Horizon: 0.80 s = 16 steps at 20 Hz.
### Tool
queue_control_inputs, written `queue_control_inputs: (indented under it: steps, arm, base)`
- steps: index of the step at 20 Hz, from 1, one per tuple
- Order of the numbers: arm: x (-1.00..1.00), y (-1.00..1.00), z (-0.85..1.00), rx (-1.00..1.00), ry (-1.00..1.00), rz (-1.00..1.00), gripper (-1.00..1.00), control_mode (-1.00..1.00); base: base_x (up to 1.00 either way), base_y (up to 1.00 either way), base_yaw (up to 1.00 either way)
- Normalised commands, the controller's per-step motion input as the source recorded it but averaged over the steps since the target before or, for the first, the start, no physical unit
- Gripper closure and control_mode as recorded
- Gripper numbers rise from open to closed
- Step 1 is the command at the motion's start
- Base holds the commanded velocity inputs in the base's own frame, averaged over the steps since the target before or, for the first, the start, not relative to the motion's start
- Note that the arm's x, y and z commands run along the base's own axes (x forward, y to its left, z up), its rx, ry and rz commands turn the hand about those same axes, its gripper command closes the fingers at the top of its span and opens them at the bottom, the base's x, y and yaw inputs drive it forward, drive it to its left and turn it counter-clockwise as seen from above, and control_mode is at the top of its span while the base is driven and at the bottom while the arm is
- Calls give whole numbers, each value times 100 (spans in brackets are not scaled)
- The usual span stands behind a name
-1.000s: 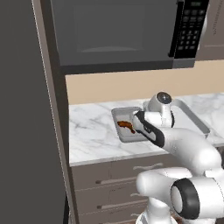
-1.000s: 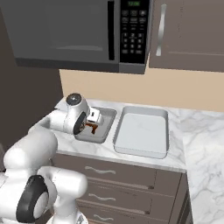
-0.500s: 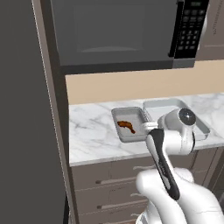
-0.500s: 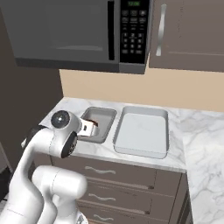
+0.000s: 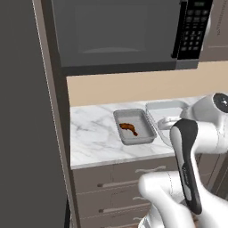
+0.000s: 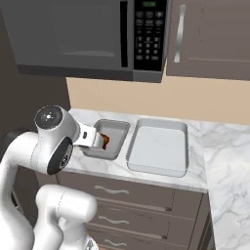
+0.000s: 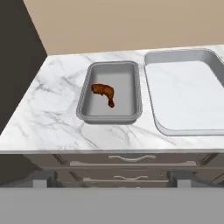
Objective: Place one corn and one chicken drumstick in each tupperware on the nearby counter, to pack two identical lunches.
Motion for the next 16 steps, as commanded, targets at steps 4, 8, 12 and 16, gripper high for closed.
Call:
queue_control_inputs:
  steps: [4,8,12,16]
  arm:
    - [-75,0,0,-1,-2,0,-100,100]
    - [0,0,0,0,0,0,-100,100]
    - [0,0,0,0,0,0,-100,100]
    - [0,0,0,0,0,0,-100,100]
  base:
    - [-25,0,0]
    - [-100,0,0]
    - [-100,0,0]
    - [-100,0,0]
